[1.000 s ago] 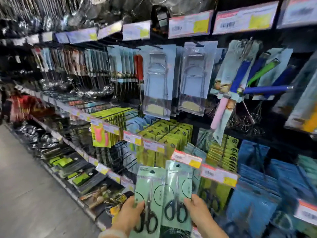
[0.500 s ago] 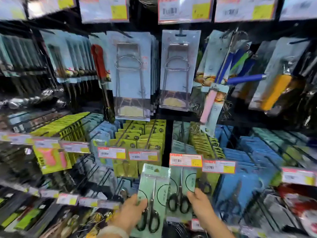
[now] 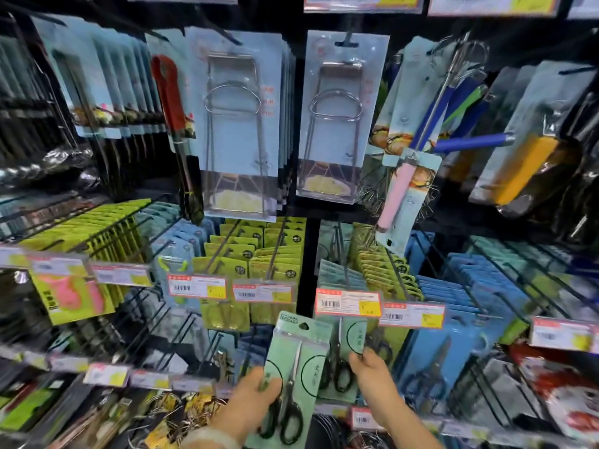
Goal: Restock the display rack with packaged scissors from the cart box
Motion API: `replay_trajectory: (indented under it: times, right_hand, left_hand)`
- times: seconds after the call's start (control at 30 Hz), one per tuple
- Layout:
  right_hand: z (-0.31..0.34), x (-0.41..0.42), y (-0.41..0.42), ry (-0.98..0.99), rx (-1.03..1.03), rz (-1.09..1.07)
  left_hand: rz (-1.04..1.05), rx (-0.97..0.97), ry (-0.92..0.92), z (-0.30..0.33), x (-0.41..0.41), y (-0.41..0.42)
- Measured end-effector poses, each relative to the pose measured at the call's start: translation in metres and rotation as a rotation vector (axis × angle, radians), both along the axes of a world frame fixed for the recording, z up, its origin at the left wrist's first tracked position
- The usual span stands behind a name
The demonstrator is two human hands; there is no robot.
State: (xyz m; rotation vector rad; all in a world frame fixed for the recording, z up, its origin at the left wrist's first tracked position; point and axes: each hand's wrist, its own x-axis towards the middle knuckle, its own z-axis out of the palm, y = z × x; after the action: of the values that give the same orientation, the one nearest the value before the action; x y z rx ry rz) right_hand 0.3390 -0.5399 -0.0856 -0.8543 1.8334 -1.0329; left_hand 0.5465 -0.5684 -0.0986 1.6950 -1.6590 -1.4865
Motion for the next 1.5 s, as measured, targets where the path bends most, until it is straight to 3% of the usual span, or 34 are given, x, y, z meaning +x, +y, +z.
replay_trajectory:
  times: [0.3, 0.47, 0.53, 0.63, 0.87, 1.1, 1.33, 1.5]
  right_hand:
    - [-0.004, -0.003, -0.02, -0.033, -0.003, 0.045]
    - [0.001, -0.011, -0.014, 0.051, 0.117, -0.001]
    - [-0.001, -0.013, -0.004, -0.029, 0.123, 0.026]
    - [0.004, -0.011, 0.012, -0.331, 0.057, 0.152]
    - [0.007, -0.014, 0.017, 0.005, -0.132, 0.23]
    - [0.027, -0.015, -0.002, -0.035, -0.282, 0.138]
    - [0.014, -0.014, -0.011, 0.06, -0.235, 0.033]
    - [0.013, -0.017, -0.029, -0.002, -0.239, -0.027]
  left_hand:
    - [0.097, 0.088, 0.034, -0.007, -0.006, -0.002]
    - [0.088, 0.076, 0.095, 0.002, -0.015, 0.001]
    - [0.081, 0.064, 0.128, 0.0, -0.023, 0.0]
    - [0.06, 0.035, 0.136, 0.002, -0.039, 0.005]
    - [0.077, -0.003, 0.187, 0.006, -0.064, 0.01]
    - [0.159, -0.149, 0.239, 0.019, -0.074, -0.008]
    - [0.171, -0.089, 0.265, 0.01, -0.083, -0.014]
    - [0.166, -0.126, 0.274, 0.009, -0.087, -0.032]
